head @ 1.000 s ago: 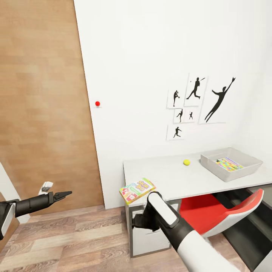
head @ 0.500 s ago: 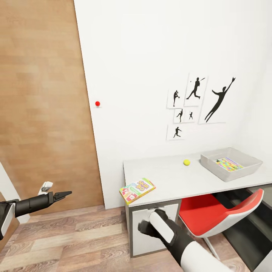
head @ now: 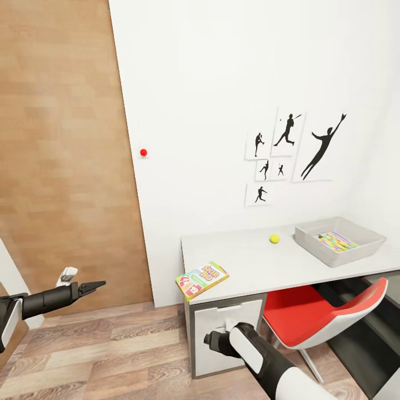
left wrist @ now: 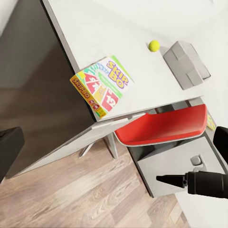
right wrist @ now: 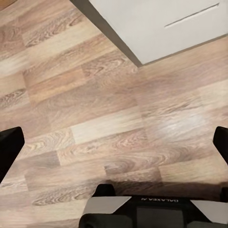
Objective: Put all the toys in the child's room - the three board games (two on the bed and one on the table), the two jigsaw puzzles on the table, and the tennis ball on the table - inside the toy box on the table in the child's room.
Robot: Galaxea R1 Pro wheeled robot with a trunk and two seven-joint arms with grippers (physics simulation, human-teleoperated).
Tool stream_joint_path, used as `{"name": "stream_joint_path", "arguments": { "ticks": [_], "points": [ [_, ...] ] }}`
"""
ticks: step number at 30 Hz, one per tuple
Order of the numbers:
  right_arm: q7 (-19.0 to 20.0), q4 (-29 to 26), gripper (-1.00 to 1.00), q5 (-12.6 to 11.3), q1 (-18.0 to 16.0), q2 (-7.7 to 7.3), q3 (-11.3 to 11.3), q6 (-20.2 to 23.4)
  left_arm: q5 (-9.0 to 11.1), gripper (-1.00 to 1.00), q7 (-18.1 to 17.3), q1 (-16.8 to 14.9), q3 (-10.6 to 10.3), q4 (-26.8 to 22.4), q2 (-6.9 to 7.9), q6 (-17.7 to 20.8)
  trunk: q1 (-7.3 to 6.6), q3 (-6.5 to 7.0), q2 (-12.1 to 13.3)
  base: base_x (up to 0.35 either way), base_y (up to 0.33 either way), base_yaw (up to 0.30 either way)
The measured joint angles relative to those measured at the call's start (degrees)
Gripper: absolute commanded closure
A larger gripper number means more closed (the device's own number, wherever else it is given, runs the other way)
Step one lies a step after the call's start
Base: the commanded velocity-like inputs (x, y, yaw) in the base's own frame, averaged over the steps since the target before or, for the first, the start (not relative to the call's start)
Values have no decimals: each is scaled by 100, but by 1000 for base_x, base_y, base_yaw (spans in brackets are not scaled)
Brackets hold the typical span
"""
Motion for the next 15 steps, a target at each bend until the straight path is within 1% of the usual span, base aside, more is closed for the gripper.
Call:
{"name": "stream_joint_path", "arguments": {
  "ticks": [4, 6, 8, 9, 13, 15],
  "points": [
    [51, -35, -100, 7, 2, -27, 4, -11, -1, -100, 7, 0, 0, 0, 0, 1, 0, 0, 0, 0, 0, 0],
    [153, -135, -100, 6, 2, -54, 9, 7, -3, -100, 8, 0, -1, 3, 0, 1, 0, 0, 0, 0, 0, 0],
    [376, -377, -100, 1, 1, -109, 21, 65, -2, -100, 9, 0, -1, 1, 0, 1, 0, 0, 0, 0, 0, 0],
    [561, -577, -100, 0, 4, -195, 30, 144, -1, -100, 9, 0, -1, 0, 0, 1, 0, 0, 0, 0, 0, 0],
    [1389, -1538, -100, -36, 9, -670, 21, 557, -2, -100, 9, 0, -1, 0, -1, 1, 0, 0, -1, 0, 0, 0],
    [1679, -1871, -100, -50, 10, -788, 17, 617, -3, -100, 12, 0, -1, 0, 0, 1, 0, 0, -1, 0, 0, 0]
  ]
}}
